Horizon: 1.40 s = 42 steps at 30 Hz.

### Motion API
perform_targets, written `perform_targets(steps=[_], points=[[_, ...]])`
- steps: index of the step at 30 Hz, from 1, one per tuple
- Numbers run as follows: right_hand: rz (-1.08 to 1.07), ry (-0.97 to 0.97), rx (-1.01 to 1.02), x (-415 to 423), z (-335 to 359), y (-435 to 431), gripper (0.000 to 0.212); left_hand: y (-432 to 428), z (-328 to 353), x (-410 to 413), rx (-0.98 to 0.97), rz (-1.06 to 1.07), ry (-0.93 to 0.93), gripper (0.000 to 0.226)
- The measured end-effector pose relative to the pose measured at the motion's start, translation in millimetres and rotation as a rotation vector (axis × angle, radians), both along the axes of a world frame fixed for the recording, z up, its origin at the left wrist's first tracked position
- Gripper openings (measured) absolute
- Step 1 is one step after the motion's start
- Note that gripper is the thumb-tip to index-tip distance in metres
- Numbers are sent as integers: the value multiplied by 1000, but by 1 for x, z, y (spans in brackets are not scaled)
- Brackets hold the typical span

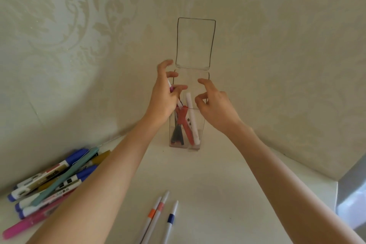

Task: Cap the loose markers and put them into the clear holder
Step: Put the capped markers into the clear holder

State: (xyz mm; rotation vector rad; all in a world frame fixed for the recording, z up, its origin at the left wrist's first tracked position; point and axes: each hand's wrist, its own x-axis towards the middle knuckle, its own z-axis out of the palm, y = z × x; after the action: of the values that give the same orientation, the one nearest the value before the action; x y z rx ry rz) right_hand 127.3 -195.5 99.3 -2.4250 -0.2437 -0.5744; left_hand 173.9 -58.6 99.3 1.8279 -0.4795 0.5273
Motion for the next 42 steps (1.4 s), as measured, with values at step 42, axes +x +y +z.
perform_targets(steps=[42], points=[[-26,345,187,-75,-39,33,23,50,-41,-104,479,-99,465,22]])
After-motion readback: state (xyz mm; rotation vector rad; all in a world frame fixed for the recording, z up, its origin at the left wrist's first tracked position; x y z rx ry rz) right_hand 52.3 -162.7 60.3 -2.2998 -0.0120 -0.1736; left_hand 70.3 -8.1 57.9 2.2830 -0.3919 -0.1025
